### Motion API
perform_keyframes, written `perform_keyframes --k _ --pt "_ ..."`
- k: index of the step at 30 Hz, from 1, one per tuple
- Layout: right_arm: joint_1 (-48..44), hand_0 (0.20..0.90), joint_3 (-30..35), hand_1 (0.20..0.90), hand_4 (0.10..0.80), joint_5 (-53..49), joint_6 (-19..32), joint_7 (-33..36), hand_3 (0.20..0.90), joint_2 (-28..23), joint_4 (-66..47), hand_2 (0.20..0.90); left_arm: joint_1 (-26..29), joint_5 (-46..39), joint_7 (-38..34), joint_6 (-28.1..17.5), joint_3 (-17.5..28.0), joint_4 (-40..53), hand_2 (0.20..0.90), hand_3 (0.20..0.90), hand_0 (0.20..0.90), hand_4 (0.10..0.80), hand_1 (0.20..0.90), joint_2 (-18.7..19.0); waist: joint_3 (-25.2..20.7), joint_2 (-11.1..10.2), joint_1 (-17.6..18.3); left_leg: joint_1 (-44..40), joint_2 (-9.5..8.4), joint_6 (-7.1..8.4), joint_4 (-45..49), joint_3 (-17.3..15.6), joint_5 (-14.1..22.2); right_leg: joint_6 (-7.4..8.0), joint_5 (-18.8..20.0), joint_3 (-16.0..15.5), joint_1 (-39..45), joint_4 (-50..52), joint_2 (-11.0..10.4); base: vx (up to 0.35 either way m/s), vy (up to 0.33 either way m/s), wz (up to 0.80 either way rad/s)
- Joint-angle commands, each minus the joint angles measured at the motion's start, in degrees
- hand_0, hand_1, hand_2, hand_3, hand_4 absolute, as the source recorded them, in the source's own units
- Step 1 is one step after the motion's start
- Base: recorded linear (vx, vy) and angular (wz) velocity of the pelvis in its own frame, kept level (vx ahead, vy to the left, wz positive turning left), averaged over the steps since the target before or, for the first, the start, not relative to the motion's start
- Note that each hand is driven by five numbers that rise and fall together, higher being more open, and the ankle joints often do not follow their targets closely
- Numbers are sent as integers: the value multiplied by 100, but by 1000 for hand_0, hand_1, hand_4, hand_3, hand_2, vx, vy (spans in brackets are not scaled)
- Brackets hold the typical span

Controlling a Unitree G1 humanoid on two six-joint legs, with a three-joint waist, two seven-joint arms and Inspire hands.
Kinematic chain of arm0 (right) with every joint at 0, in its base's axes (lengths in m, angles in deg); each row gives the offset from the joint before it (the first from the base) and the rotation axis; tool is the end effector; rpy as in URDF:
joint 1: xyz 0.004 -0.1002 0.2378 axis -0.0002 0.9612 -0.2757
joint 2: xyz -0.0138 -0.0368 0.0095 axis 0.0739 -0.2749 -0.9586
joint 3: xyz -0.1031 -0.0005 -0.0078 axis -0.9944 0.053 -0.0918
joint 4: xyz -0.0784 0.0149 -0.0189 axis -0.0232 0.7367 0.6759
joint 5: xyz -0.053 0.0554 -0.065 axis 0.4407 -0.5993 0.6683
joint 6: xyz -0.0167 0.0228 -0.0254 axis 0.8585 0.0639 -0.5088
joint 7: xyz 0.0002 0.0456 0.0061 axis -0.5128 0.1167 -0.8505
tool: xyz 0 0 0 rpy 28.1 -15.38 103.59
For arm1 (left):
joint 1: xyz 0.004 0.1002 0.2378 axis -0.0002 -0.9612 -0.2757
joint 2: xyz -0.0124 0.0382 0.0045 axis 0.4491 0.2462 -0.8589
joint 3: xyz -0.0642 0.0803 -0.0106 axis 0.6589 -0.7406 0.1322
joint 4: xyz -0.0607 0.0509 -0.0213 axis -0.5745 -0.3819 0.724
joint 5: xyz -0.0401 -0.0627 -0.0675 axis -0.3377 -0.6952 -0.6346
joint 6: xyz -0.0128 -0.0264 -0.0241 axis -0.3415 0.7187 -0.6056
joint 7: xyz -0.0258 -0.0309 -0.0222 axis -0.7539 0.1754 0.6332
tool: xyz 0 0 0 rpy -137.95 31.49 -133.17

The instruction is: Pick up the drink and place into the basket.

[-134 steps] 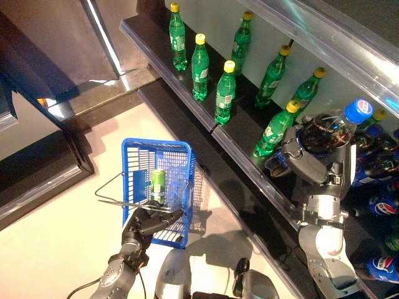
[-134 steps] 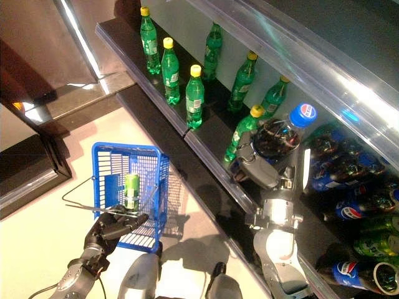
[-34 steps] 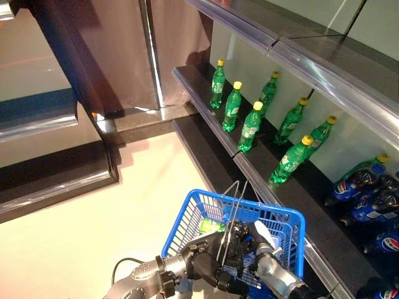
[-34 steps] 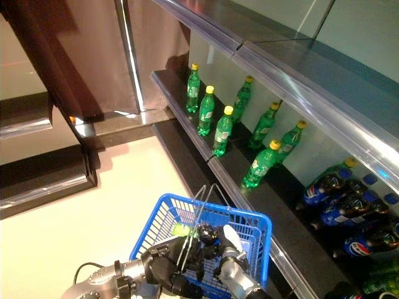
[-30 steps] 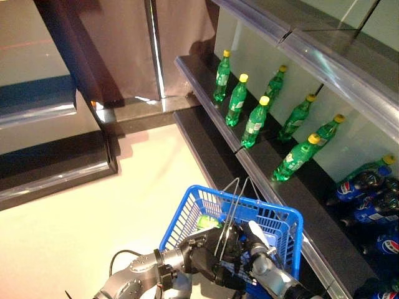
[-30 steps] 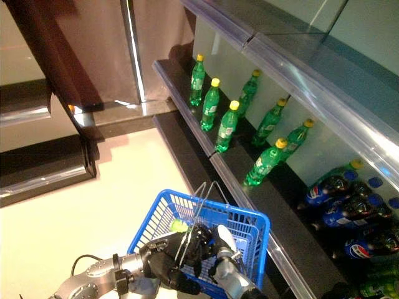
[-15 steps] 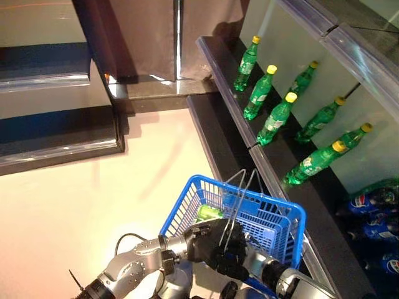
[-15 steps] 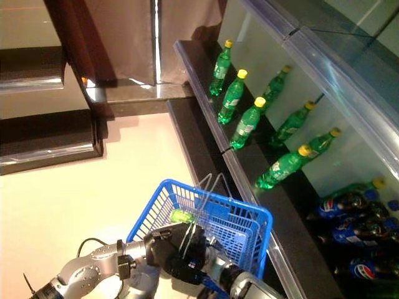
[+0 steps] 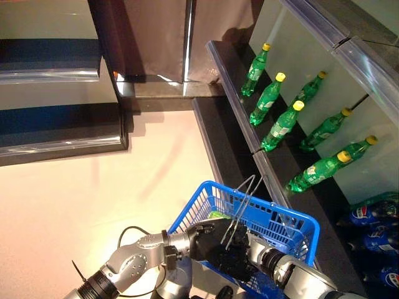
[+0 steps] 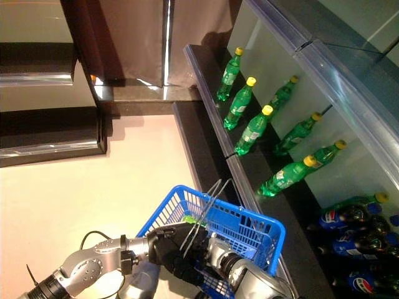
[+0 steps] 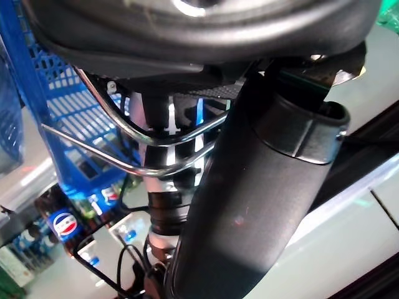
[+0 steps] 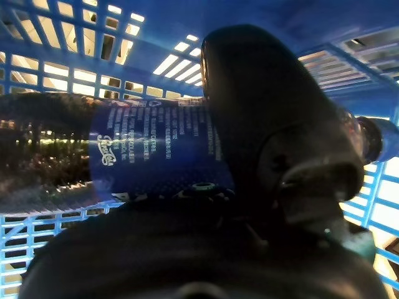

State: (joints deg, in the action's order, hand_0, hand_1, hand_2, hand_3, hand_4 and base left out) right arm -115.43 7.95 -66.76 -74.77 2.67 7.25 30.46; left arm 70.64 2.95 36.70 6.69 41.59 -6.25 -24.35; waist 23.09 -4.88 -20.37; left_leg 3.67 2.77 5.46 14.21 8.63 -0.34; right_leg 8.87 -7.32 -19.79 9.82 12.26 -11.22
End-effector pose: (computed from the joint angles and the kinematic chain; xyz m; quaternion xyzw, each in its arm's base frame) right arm 0.2243 -0.0937 -0.0541 -0.3942 0.3988 0.3693 0.7410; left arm 0.1855 0.1408 0.0361 -0.2007 0.2587 -0.5446 0.7721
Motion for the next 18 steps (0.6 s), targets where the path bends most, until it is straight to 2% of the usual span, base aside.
perform_keyframes --k 1,4,5,6,7,11,18 --pt "336 300 -345 300 100 -146 14 -592 200 632 455 300 213 -1086 639 -512 -133 2280 300 200 300 100 300 -1653 -677 42 -35 -184 -75 -138 106 -20 226 600 1252 415 -700 -168 40 46 6 -1" --pt "442 300 -305 300 100 -104 115 -534 200 599 557 300 172 -1107 586 -495 -126 2299 300 200 300 100 300 -1661 -719 43 -25 -248 -48 -125 77 -37 227 613 1246 414 -663 -178 56 42 2 0" --pt "469 728 -292 728 600 -71 154 -517 700 588 584 728 148 -1102 572 -486 -120 2304 300 200 300 100 300 -1673 -734 42 -22 -280 -40 -121 55 -41 224 613 1246 413 -644 -190 63 37 1 0" --pt "489 853 -280 853 745 -49 169 -514 845 580 603 853 126 -1089 570 -469 -109 2306 300 200 300 100 300 -1693 -747 44 -21 -312 -33 -120 33 -44 224 613 1247 409 -626 -201 67 38 5 0" --pt "512 900 -271 900 800 -41 187 -495 900 570 623 900 106 -1074 555 -464 -101 2303 300 200 300 100 300 -1718 -771 40 -14 -354 -24 -115 2 -51 222 613 1245 407 -599 -223 74 40 8 0" --pt "592 900 -218 900 800 22 243 -465 900 525 618 900 -7 -1014 533 -454 -77 2311 300 200 300 100 300 -1762 -841 30 4 -456 -8 -109 -65 -63 209 613 1242 418 -526 -265 96 27 9 0" --pt "594 900 -85 900 800 -275 548 165 900 295 210 900 -214 -953 449 -567 -10 2315 300 200 300 100 300 -1633 -959 -79 70 -625 70 -41 -139 -134 185 613 1245 436 -410 -325 148 31 -3 -3"
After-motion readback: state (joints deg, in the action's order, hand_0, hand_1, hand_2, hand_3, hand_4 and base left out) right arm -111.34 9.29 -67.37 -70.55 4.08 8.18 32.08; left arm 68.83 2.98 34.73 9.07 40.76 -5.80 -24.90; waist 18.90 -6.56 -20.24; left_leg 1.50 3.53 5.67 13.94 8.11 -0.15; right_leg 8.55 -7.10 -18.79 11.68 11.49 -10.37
